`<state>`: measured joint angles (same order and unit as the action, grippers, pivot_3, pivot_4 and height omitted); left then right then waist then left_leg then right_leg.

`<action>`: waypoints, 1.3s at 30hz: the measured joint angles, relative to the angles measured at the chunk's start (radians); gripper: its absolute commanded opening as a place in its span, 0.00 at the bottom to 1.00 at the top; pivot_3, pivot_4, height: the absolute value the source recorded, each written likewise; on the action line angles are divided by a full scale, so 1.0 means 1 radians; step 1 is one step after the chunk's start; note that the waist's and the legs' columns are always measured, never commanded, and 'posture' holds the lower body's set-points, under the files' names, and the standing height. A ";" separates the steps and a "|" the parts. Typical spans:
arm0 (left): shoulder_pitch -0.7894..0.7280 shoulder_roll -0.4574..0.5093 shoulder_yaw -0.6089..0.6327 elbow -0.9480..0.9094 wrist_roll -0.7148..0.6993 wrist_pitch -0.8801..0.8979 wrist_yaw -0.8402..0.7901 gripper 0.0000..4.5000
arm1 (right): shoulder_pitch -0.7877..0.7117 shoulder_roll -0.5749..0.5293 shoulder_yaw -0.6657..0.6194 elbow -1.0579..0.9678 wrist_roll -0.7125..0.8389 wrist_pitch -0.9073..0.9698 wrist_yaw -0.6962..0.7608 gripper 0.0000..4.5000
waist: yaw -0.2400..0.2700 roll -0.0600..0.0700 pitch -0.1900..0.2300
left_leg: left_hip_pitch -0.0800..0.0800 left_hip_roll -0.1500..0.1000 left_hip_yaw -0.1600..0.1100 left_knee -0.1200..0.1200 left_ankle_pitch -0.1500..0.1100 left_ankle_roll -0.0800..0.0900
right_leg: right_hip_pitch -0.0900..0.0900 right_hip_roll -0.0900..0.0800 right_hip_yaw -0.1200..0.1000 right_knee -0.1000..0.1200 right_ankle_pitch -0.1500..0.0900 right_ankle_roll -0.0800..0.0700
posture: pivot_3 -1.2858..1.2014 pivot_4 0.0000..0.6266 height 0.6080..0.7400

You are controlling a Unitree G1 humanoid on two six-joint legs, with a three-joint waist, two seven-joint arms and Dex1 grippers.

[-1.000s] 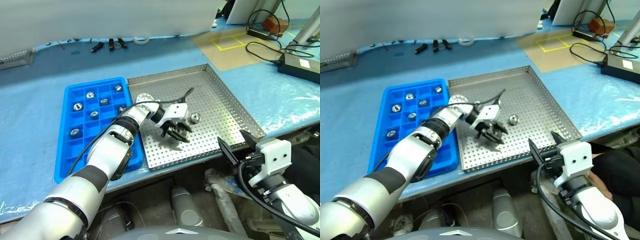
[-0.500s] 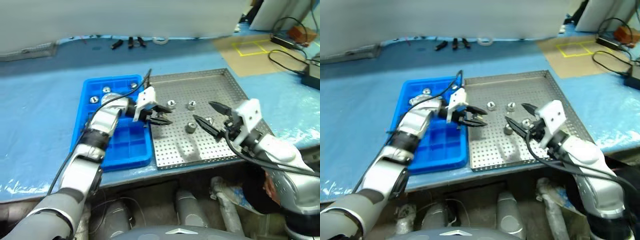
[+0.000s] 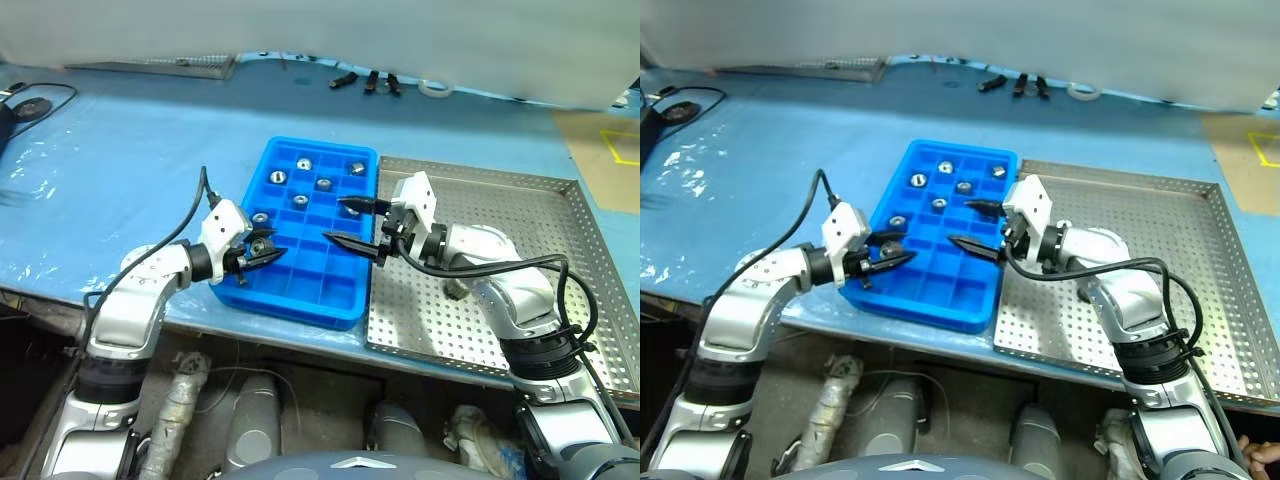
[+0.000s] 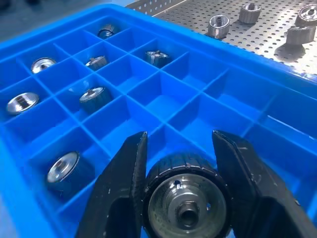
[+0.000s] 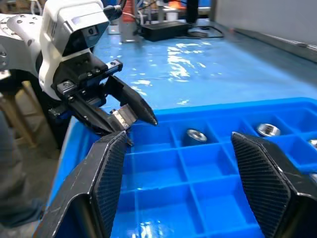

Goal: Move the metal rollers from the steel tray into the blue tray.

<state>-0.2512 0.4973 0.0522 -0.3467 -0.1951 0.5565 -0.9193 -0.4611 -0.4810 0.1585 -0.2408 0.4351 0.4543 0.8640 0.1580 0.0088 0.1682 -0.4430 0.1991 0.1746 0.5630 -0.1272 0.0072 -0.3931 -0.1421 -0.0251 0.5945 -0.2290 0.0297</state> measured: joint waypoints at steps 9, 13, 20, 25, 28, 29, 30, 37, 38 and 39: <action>0.089 0.032 0.029 -0.047 -0.026 0.044 0.116 0.38 | -0.034 0.014 0.013 0.037 -0.010 -0.002 0.047 0.80 | 0.007 0.000 0.000 | 0.002 0.009 -0.003 -0.008 0.010 -0.017 | -0.010 0.013 0.001 0.013 0.000 0.000 | 0.63 0.24 1.00; 0.102 0.034 0.029 -0.050 -0.032 0.044 0.147 0.38 | -0.033 0.007 0.011 0.041 -0.021 -0.002 0.050 0.80 | 0.011 0.000 0.000 | 0.003 0.010 -0.003 -0.015 0.014 -0.021 | -0.013 0.016 0.002 0.013 0.000 -0.002 | 0.63 0.24 1.00; 0.089 0.062 0.027 -0.044 -0.063 0.061 0.157 0.87 | -0.029 -0.003 0.009 0.040 -0.030 -0.002 0.041 0.80 | 0.011 0.000 0.000 | 0.003 0.010 -0.003 -0.016 0.016 -0.021 | -0.014 0.018 0.002 0.012 -0.002 -0.005 | 0.61 0.24 1.00; 0.065 0.099 0.028 -0.040 -0.079 0.083 0.165 1.00 | -0.028 -0.004 0.007 0.036 -0.031 -0.001 0.025 0.80 | 0.008 0.000 0.000 | 0.004 0.009 -0.003 -0.016 0.016 -0.021 | -0.014 0.018 0.002 0.013 -0.002 -0.005 | 0.61 0.24 1.00; 0.052 0.113 0.026 -0.040 -0.097 0.099 0.159 1.00 | -0.027 -0.004 0.007 0.035 -0.032 -0.001 0.016 0.80 | 0.004 0.000 0.000 | 0.004 0.010 -0.003 -0.016 0.016 -0.022 | -0.014 0.018 0.002 0.014 -0.002 -0.005 | 0.60 0.24 1.00; 0.041 0.113 0.023 -0.041 -0.106 0.105 0.155 1.00 | -0.027 -0.003 0.007 0.035 -0.035 -0.001 0.012 0.80 | 0.004 0.000 0.000 | 0.004 0.009 -0.003 -0.016 0.017 -0.021 | -0.014 0.018 0.002 0.014 -0.002 -0.005 | 0.60 0.24 1.00; 0.031 0.113 0.019 -0.040 -0.114 0.107 0.151 1.00 | -0.027 -0.003 0.007 0.035 -0.037 -0.002 0.010 0.80 | 0.004 0.000 0.000 | 0.004 0.009 -0.003 -0.016 0.017 -0.021 | -0.014 0.018 0.002 0.014 -0.002 -0.005 | 0.59 0.24 1.00; -0.178 0.046 -0.068 0.134 -0.112 0.045 0.137 1.00 | 0.029 -0.005 -0.022 -0.003 -0.042 -0.008 -0.041 0.80 | -0.008 0.000 0.000 | 0.004 0.009 -0.003 -0.015 0.019 -0.022 | -0.014 0.018 0.003 0.016 -0.001 -0.005 | 0.54 0.24 1.00; -0.220 0.029 -0.089 0.187 -0.106 0.020 0.127 1.00 | 0.044 -0.013 -0.035 -0.020 -0.042 -0.005 -0.053 0.80 | -0.008 0.000 0.000 | 0.004 0.009 -0.003 -0.015 0.020 -0.024 | -0.013 0.018 0.003 0.016 -0.001 -0.005 | 0.53 0.24 1.00; -0.275 0.007 -0.110 0.256 -0.095 -0.014 0.112 1.00 | 0.056 -0.020 -0.044 -0.040 -0.042 0.002 -0.070 0.80 | -0.007 0.000 0.000 | 0.004 0.009 -0.003 -0.016 0.021 -0.024 | -0.013 0.018 0.003 0.016 -0.001 -0.005 | 0.52 0.24 1.00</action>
<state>-0.5257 0.5044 -0.0580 -0.0904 -0.2899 0.5428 -0.8068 -0.4046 -0.5008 0.1140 -0.2804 0.3931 0.4566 0.7940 0.1508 0.0084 0.1680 -0.4393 0.2080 0.1720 0.5474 -0.1061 -0.0166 -0.4065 -0.1243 -0.0216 0.6103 -0.2302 0.0248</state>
